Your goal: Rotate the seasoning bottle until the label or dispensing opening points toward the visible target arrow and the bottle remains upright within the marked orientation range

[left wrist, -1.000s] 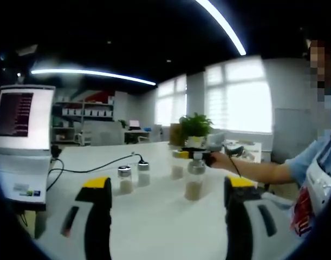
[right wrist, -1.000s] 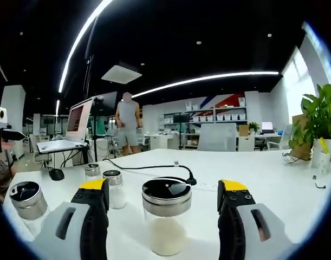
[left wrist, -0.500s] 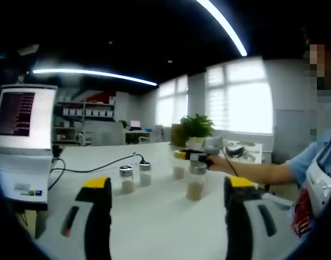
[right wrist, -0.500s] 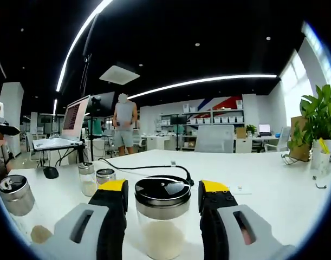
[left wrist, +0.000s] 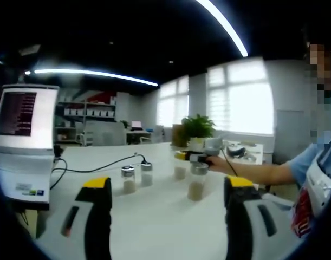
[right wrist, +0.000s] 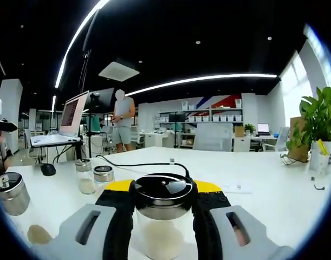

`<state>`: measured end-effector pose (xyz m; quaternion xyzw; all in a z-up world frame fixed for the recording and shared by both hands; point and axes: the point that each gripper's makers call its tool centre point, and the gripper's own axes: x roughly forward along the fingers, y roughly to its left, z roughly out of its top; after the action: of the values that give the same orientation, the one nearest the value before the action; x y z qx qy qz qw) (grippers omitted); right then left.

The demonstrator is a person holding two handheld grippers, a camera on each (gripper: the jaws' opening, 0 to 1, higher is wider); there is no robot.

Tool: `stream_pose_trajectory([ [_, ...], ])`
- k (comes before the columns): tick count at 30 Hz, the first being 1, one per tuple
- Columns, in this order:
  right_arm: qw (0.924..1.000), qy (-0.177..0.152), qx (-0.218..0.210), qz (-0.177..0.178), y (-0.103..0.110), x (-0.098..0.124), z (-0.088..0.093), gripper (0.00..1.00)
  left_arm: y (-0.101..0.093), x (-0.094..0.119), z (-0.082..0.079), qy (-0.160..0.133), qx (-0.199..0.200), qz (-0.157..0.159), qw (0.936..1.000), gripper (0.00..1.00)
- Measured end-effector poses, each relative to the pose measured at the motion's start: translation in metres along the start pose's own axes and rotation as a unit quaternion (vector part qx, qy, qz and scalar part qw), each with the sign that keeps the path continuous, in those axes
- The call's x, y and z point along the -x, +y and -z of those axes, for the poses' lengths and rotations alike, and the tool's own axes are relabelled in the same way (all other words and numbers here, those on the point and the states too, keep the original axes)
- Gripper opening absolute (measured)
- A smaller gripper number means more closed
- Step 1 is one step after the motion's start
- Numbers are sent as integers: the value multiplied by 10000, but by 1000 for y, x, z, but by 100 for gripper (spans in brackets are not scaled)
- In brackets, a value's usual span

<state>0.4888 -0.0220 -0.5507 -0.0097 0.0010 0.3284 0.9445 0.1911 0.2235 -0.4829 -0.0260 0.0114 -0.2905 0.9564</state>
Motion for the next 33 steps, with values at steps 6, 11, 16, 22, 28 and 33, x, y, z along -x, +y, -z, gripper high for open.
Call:
stream_pose_trajectory([
  [6,9999,-17,42,93,0,-1,0,40,-2,-1,-1,-5,-17,22,10000,90],
  [11,9999,-18,6,163,0,-1,0,40,-2,-2,1,32,-4,45,10000,90],
  [16,9997,-121,-11,193,-2,-1,-1,40,-1,0,-1,-12,-23,-4,10000,90],
  [22,9997,-135,-7,210,-1,0,-2,40,0,0,1,6,4,6,10000,90],
  [28,9996,-149,-51,252,1,0,-2,39,-1,-1,1,25,8,35,10000,90],
  [33,9994,-190,-11,295,0,2,-3,39,-2,-1,2,36,8,33,10000,90],
])
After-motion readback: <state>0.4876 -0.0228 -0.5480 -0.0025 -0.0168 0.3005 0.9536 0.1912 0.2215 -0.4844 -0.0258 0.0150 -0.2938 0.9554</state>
